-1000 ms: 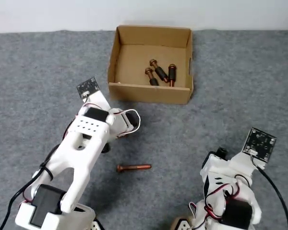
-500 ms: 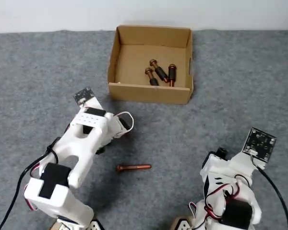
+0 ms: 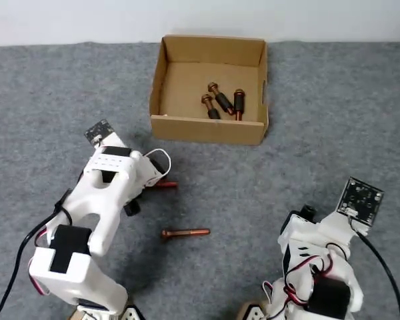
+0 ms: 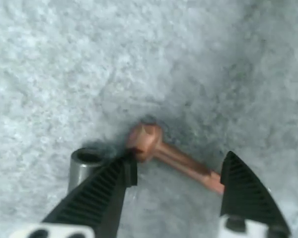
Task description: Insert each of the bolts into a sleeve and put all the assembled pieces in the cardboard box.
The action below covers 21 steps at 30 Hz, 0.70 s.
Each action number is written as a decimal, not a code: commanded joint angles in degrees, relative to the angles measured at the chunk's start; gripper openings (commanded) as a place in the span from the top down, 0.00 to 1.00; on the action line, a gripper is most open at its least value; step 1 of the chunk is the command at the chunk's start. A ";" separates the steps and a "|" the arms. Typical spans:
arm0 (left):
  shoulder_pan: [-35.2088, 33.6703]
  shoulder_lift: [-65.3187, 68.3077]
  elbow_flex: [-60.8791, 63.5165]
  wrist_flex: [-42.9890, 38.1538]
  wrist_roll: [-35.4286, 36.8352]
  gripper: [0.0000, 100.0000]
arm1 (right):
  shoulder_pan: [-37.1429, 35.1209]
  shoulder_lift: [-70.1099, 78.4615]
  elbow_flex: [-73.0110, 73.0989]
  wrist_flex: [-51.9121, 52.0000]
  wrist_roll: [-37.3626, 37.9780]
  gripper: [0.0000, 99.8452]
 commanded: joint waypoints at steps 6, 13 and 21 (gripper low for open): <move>-0.97 -0.26 -0.22 0.62 0.44 0.73 | 0.40 -0.40 -0.35 -1.45 0.62 0.99; -0.97 -0.26 -0.31 0.62 0.44 0.83 | 0.40 -0.40 -0.35 -1.45 0.62 0.99; -1.14 3.60 -4.00 3.69 0.44 0.83 | 0.40 -0.40 -0.35 -1.45 0.62 0.99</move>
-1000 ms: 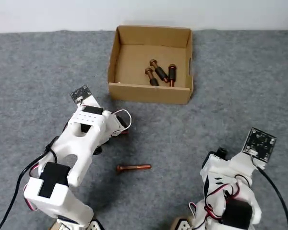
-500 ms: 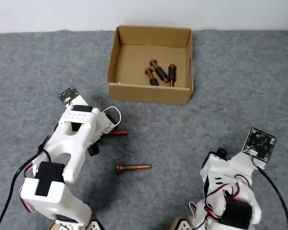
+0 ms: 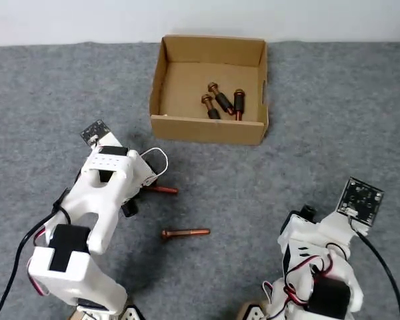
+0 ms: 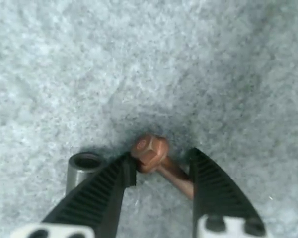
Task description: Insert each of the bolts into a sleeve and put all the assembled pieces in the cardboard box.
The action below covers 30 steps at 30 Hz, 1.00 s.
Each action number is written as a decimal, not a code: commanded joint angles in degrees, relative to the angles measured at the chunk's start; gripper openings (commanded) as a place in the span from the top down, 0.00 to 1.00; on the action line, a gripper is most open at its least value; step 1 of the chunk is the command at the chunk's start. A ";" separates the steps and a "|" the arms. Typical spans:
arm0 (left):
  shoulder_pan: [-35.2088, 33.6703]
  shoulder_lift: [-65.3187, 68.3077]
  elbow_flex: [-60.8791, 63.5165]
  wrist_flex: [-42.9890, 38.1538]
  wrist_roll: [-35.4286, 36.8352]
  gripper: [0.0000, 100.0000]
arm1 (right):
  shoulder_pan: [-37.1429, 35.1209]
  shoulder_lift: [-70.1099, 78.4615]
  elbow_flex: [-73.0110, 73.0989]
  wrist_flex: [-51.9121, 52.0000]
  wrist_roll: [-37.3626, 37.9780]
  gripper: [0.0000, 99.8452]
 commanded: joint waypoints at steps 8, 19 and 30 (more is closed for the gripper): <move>-0.88 12.84 -19.21 13.98 0.09 0.85 | 0.40 -0.40 -0.35 -1.45 0.62 0.99; 1.67 18.11 -29.32 23.82 -2.64 0.89 | 0.40 -0.40 -0.35 -1.45 0.62 0.99; 4.48 18.64 -28.97 31.21 -3.52 0.70 | 0.40 -0.40 -0.35 -1.45 0.62 0.99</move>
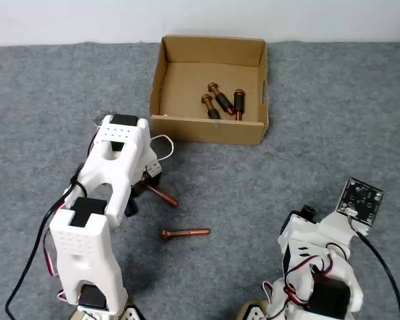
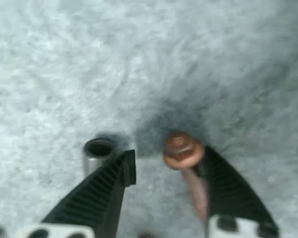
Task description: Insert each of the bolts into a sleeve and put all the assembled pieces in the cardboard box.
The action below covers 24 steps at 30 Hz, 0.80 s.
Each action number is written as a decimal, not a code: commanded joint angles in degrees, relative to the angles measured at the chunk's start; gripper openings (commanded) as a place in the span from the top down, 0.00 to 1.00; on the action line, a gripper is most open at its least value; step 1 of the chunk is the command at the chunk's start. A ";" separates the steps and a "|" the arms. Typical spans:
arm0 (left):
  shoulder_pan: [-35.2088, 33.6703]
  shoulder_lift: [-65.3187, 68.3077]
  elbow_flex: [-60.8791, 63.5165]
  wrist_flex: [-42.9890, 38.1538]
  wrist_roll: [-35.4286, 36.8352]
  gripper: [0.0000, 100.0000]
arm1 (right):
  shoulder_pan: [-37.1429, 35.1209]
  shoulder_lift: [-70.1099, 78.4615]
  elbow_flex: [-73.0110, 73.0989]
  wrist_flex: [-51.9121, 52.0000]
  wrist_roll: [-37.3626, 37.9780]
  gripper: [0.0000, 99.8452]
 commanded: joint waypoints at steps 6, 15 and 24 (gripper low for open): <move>5.89 0.26 -0.04 3.34 -0.35 0.70 | 0.40 -0.40 -0.35 -1.45 0.53 0.99; 3.69 0.18 3.38 -4.13 1.41 0.81 | 0.40 -0.40 -0.35 -1.45 0.53 0.99; 2.99 0.26 3.38 -4.31 1.67 0.94 | 0.40 -0.40 -0.35 -1.45 0.53 0.99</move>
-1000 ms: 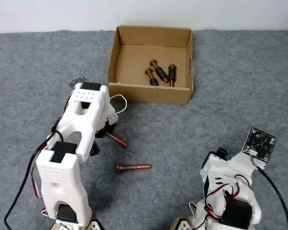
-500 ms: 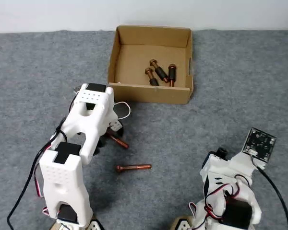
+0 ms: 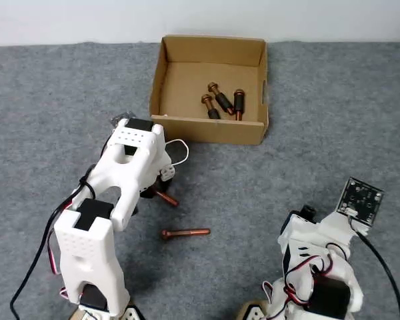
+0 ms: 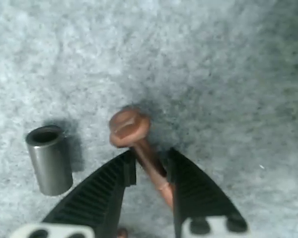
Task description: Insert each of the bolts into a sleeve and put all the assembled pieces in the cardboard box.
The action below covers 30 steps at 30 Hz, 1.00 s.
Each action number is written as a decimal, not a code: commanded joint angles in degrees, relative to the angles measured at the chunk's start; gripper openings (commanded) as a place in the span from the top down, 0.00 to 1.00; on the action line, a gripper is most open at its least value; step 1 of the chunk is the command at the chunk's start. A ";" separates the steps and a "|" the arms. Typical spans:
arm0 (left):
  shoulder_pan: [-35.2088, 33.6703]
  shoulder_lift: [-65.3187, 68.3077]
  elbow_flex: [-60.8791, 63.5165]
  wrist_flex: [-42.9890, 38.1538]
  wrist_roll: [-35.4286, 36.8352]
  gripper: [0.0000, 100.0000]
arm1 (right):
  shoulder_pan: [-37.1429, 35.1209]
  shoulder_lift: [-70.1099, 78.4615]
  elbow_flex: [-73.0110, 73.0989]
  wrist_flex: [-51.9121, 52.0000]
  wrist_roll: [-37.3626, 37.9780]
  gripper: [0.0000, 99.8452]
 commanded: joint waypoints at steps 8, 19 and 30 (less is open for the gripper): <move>0.26 0.18 1.27 1.67 -2.55 1.00 | 0.40 -0.48 -0.35 -1.45 0.53 0.99; 1.67 -6.86 1.36 8.44 -4.75 1.00 | 0.31 -0.57 -0.70 -1.27 0.53 0.99; 1.23 -37.10 8.13 0.97 -16.18 1.00 | -3.74 -9.36 -0.88 -1.19 0.53 0.99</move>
